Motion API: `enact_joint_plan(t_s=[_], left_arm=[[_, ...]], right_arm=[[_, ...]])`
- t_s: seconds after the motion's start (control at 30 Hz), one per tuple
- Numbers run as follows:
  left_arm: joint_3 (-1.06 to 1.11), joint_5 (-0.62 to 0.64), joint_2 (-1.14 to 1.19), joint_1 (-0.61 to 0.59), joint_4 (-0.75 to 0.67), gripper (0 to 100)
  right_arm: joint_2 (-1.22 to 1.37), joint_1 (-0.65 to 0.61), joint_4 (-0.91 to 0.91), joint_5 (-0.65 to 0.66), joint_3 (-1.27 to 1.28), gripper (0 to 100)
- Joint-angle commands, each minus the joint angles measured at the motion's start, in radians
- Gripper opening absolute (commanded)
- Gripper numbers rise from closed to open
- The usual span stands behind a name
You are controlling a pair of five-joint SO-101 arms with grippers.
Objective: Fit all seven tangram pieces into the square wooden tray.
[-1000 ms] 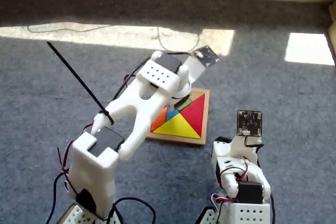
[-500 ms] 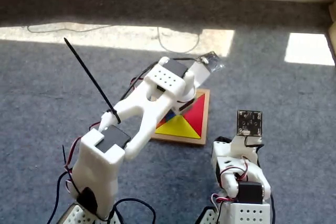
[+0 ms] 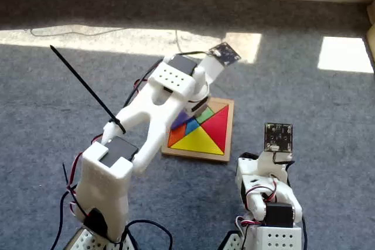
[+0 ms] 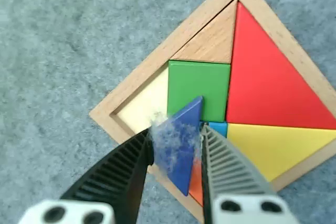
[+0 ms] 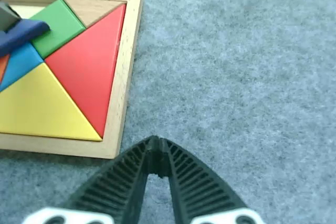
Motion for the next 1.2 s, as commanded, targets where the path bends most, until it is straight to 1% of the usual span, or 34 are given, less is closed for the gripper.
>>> enact_joint_plan(t_s=[0.0, 0.13, 0.23, 0.3, 0.47, 0.6, 0.83, 1.17], left_arm=[[-0.048, 0.006, -0.09, -0.021, 0.018, 15], [-0.047, 0.006, -0.14, -0.01, 0.1, 15], [-0.03, 0.006, -0.145, -0.007, 0.118, 15], [0.024, 0.006, -0.133, -0.008, 0.103, 15], [0.153, 0.006, -0.113, -0.01, 0.002, 15], [0.196, 0.006, -0.108, -0.01, -0.051, 15], [0.185, 0.006, -0.038, -0.051, -0.124, 15], [0.035, 0.006, 0.065, -0.088, -0.127, 15]], right_arm=[[-0.016, 0.012, -0.001, 0.0, 0.151, 0.6], [-0.016, 0.012, -0.001, 0.0, 0.151, 0.6], [-0.016, 0.012, -0.001, 0.0, 0.151, 0.6], [-0.016, 0.012, -0.001, 0.0, 0.151, 0.6], [-0.016, 0.012, -0.001, 0.0, 0.151, 0.6], [-0.016, 0.012, -0.001, 0.0, 0.151, 0.6], [-0.016, 0.012, -0.001, 0.0, 0.151, 0.6], [-0.016, 0.012, -0.001, 0.0, 0.151, 0.6]])
